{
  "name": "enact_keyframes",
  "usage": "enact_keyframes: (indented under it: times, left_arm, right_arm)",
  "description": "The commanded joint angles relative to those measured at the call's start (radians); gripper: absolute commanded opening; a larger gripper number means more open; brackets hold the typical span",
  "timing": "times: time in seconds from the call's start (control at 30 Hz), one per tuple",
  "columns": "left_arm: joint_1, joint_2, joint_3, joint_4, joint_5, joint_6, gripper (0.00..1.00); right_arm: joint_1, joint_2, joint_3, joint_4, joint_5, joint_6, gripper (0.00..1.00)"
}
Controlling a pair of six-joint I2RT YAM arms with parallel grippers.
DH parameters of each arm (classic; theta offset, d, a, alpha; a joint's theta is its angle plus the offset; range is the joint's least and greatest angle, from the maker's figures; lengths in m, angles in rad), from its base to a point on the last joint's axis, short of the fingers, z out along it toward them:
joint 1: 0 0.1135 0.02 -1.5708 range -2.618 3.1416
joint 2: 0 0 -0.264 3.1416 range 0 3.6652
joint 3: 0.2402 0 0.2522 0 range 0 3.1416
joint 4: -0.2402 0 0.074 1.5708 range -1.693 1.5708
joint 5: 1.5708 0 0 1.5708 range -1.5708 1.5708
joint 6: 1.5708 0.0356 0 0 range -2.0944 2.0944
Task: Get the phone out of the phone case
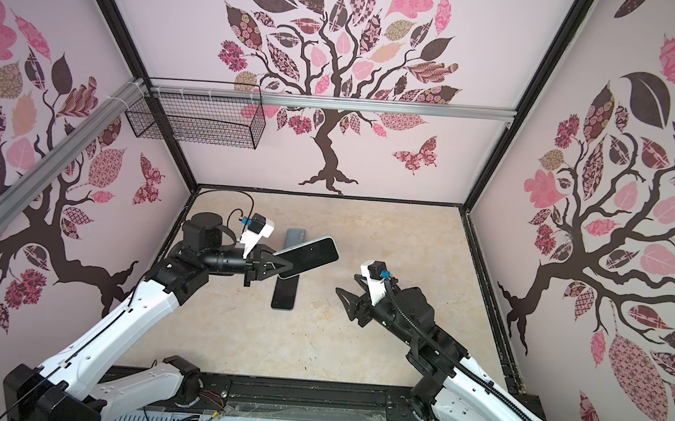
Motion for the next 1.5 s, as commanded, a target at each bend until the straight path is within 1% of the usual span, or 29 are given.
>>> enact_keyframes:
  times: [0.0, 0.07, 0.13, 0.23, 0.3, 0.43, 0.5, 0.57, 0.8, 0.93, 1.17, 1.47]
  left_arm:
    - [0.003, -0.017, -0.037, 0.216, -0.006, -0.171, 0.00]
    - [0.002, -0.012, -0.037, 0.234, -0.019, -0.212, 0.00]
    - [0.002, -0.004, -0.035, 0.224, -0.042, -0.249, 0.00]
    - [0.000, 0.008, -0.040, 0.218, -0.070, -0.323, 0.00]
    - [0.000, 0.018, -0.046, 0.222, -0.067, -0.372, 0.00]
    - [-0.013, 0.014, -0.061, 0.234, -0.061, -0.428, 0.00]
    - [-0.022, 0.015, -0.064, 0.224, -0.056, -0.435, 0.00]
    - [-0.035, 0.015, -0.067, 0.224, -0.046, -0.432, 0.00]
    - [-0.084, 0.035, -0.061, 0.198, -0.055, -0.397, 0.00]
    - [-0.095, 0.036, -0.060, 0.181, -0.070, -0.379, 0.00]
    - [-0.095, 0.033, -0.055, 0.141, -0.098, -0.348, 0.00]
    - [-0.099, 0.044, -0.052, 0.139, -0.099, -0.343, 0.00]
  right_arm:
    - [-0.007, -0.004, 0.029, 0.096, 0.048, 0.203, 0.78]
    - [-0.014, 0.015, 0.067, 0.104, 0.056, 0.298, 0.77]
    - [-0.020, 0.048, 0.116, 0.090, 0.041, 0.380, 0.74]
    - [-0.037, 0.113, 0.213, 0.001, 0.021, 0.511, 0.72]
    - [-0.055, 0.146, 0.270, -0.072, -0.005, 0.562, 0.72]
    - [-0.088, 0.169, 0.331, -0.120, -0.058, 0.642, 0.68]
    - [-0.125, 0.194, 0.362, -0.162, -0.115, 0.701, 0.66]
    - [-0.156, 0.220, 0.370, -0.165, -0.185, 0.742, 0.65]
    - [-0.159, 0.281, 0.390, -0.183, -0.265, 0.750, 0.61]
    - [-0.159, 0.279, 0.396, -0.213, -0.245, 0.726, 0.58]
    - [-0.159, 0.250, 0.383, -0.226, -0.200, 0.711, 0.56]
    - [-0.158, 0.258, 0.379, -0.222, -0.242, 0.701, 0.55]
